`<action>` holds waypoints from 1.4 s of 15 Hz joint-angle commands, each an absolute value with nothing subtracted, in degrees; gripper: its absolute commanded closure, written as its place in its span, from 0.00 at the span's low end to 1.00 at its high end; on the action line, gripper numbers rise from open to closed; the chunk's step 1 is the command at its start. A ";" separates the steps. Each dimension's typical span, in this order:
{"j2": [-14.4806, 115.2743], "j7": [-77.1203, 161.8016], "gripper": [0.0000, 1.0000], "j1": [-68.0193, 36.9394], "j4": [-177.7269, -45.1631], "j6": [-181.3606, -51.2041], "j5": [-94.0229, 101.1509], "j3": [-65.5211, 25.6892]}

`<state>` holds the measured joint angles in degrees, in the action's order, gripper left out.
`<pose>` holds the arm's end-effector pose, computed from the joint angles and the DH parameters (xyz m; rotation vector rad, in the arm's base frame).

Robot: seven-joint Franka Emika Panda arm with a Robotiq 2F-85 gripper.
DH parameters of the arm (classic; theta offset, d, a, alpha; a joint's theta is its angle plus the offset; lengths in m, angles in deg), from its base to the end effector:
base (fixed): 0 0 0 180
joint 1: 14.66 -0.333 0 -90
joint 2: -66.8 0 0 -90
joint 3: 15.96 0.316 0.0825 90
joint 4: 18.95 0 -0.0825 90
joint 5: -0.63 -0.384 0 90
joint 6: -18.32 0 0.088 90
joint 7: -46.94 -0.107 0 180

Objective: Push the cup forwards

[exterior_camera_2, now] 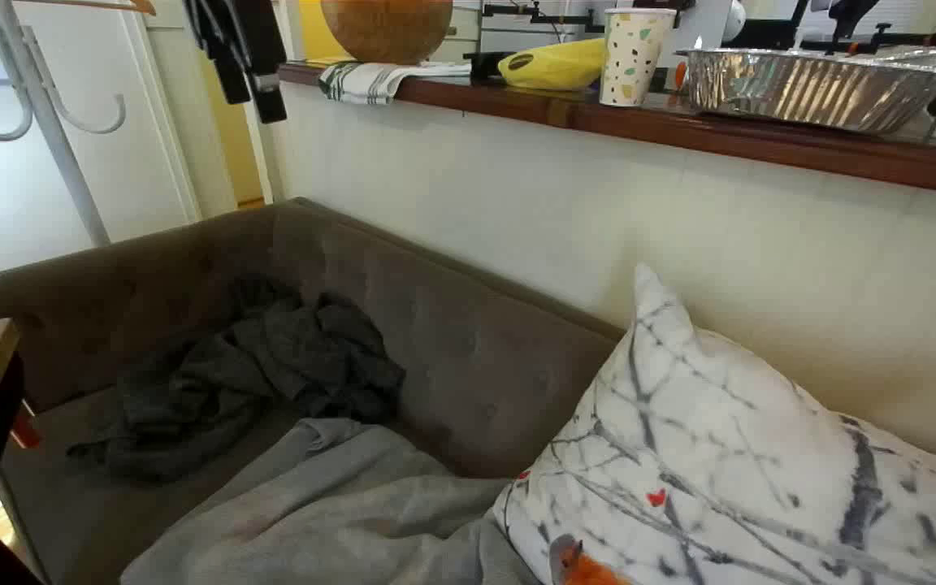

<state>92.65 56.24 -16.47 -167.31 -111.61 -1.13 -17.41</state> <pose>0.4057 0.0034 0.4218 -3.1001 -0.2364 -0.2049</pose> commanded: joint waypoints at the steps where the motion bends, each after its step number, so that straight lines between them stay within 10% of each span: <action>1: 92.66 56.14 0.00 -16.63 -167.23 -111.47 -1.03 -17.55; 11: 88.98 60.89 0.00 -10.79 -164.81 -113.84 8.10 -21.09; 12: 87.65 62.11 0.25 -9.95 -163.97 -115.13 9.62 -22.03; 21: 72.34 66.98 0.84 -8.56 -152.32 -131.65 11.48 -25.30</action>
